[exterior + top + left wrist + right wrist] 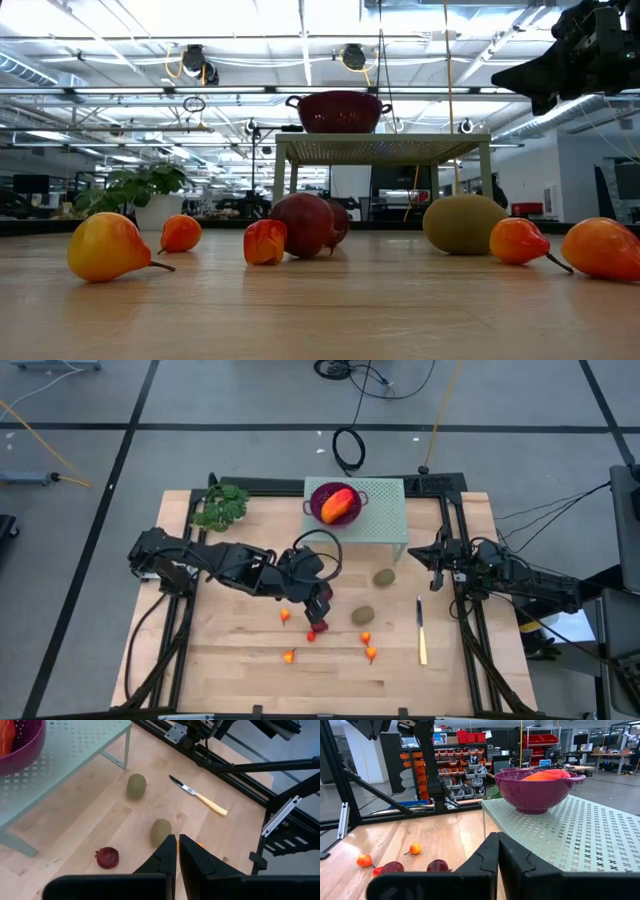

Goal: Pick & Place Fruit
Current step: Put the bottom kiwi into the strainer bowl

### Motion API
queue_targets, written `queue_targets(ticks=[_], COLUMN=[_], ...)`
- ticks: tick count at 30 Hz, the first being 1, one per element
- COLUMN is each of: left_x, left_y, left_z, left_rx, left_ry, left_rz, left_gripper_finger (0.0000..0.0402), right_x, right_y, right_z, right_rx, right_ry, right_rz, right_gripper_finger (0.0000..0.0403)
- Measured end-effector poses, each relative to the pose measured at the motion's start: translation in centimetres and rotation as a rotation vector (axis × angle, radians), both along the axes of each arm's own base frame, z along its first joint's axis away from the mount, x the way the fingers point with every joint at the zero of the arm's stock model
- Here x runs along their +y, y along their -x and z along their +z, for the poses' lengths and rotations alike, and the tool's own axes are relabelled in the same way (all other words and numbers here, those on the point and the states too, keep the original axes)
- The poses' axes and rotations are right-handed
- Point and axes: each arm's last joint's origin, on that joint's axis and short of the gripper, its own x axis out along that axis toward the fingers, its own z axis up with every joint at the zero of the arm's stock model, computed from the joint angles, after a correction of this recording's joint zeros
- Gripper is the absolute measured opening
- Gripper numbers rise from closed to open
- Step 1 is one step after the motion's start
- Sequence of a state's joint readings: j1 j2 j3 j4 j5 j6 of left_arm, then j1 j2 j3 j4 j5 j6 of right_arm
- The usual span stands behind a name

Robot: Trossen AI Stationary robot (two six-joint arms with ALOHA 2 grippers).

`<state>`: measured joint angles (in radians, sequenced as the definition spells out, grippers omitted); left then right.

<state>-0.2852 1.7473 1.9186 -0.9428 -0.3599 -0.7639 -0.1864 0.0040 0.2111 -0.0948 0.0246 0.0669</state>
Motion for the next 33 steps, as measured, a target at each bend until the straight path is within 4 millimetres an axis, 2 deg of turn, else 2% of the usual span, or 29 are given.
queue_targets(ticks=[5, 8, 20, 25, 33], left_x=[-0.3, -0.8, -2.4, -1.6, 1.1], left_y=[-0.5, -1.5, -5.5, -6.6, -8.2], left_z=[-0.7, -2.1, -9.5, -11.3, -12.1], left_rx=[0.031, 0.076, 0.323, 0.365, 0.337], left_ry=[-0.004, -0.005, 0.08, 0.098, 0.046], left_rz=[-0.062, -0.117, -0.32, -0.326, -0.34], left_gripper_finger=[0.0019, 0.0019, 0.002, 0.0034, 0.0089], right_x=[0.0, 0.0, 0.0, 0.0, 0.0], right_y=[0.0, 0.0, 0.0, 0.0, 0.0], right_z=[0.0, 0.0, -0.1, -0.1, -0.1], right_rx=[0.0, 0.002, 0.007, 0.008, 0.009], right_ry=[0.0, 0.0, -0.001, -0.002, -0.002], right_rz=[0.0, 0.0, 0.0, 0.0, 0.001], right_gripper_finger=[0.0, 0.0, 0.0, 0.0, 0.0])
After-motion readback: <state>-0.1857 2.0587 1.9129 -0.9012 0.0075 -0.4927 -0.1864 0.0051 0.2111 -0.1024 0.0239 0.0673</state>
